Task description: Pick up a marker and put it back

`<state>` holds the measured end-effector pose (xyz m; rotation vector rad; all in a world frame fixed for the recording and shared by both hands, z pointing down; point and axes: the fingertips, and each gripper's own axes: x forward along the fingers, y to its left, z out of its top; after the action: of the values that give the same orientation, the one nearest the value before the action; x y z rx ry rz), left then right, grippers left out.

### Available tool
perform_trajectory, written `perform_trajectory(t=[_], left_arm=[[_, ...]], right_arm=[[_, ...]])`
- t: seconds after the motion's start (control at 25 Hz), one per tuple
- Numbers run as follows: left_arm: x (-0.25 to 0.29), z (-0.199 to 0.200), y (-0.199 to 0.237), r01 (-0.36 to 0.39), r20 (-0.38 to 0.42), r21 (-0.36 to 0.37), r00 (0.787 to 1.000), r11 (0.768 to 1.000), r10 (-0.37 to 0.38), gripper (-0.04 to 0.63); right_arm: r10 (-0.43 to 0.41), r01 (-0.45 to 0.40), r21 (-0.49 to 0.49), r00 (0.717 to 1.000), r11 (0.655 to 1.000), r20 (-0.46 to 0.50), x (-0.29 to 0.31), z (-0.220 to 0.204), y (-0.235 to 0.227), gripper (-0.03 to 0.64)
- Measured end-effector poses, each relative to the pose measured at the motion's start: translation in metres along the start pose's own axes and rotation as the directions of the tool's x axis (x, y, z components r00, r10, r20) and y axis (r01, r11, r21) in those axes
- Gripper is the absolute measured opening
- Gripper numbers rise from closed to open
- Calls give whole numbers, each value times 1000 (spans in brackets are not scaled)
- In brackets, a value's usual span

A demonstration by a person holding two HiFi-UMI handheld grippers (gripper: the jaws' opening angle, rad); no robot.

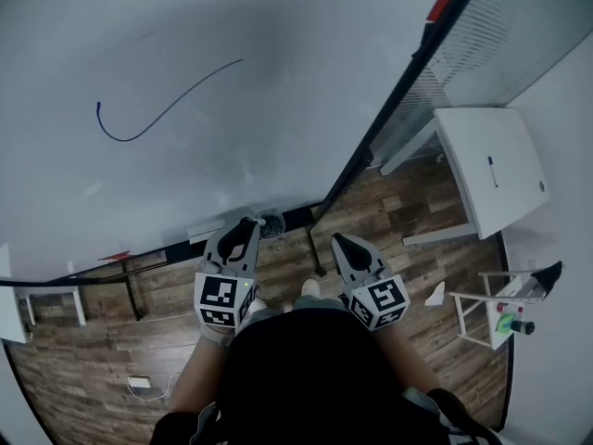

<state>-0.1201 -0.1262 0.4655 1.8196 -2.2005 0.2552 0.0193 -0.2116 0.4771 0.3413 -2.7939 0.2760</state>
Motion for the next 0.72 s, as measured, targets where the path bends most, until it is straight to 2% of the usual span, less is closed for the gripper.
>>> perform_trajectory(t=[0.4,0.72], left_arm=[[33,-32,-15,53,-79,9,995,999,-52,77],[48,-58,-16,38,-122,19,992,999,-36,77]], right_arm=[[-87,88,32,996,996,-19,-24,-13,-24,31],[-121,123,48,992,991,-36,-35,-23,-31,31]])
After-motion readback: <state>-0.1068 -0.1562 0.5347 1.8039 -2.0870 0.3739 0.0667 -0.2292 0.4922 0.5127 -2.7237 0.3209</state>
